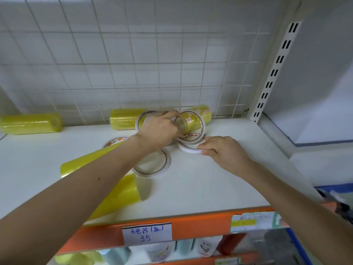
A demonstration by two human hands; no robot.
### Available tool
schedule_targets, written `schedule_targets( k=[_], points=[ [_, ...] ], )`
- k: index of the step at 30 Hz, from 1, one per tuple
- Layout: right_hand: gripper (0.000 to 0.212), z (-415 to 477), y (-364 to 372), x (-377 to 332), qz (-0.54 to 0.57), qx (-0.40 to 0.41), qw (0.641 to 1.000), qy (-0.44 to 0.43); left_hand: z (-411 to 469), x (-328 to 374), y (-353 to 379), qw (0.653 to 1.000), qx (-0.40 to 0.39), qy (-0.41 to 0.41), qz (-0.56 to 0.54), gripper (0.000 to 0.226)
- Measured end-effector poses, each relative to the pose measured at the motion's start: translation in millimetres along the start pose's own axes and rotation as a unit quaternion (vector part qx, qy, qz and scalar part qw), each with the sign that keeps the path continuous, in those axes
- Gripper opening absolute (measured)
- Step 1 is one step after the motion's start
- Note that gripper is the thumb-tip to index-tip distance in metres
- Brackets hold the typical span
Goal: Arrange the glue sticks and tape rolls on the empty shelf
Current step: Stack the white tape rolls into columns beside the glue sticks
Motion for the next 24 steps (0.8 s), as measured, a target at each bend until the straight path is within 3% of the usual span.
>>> schedule_targets(
  k=[6,10,15,24],
  points=[
    [0.02,-3.2,-6.5,-11.4,-0.009,0.053,0.996,-0.068,-12.7,-1.6,-27.5,0.993,0.115,-0.024,-0.007,0.025],
    [0.022,1.2,-11.3,-21.4,0.003,0.06,0.996,-0.069,-30.9,-9.9,-37.4,0.981,0.177,-0.08,-0.01,0.03],
    [0.02,7.0,-13.4,-54.0,0.0,0.083,0.985,-0.15,-56.8,-23.2,-45.6,0.97,0.187,-0.148,-0.034,0.023],
    [0.023,32.6,29.3,-138.1,-0.011,0.057,0.979,-0.197,-153.5,-75.4,-55.4,0.95,0.146,-0.259,-0.093,0.022]
  ],
)
Point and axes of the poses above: each hand's wrist, its own z-axis towards the middle knuckle, its own y-axis out of the palm, x = y × z, the point moved 3 cm from there along z, towards the middle knuckle, and after that the axes turned 12 degrees about z, right-handed, at the moved point
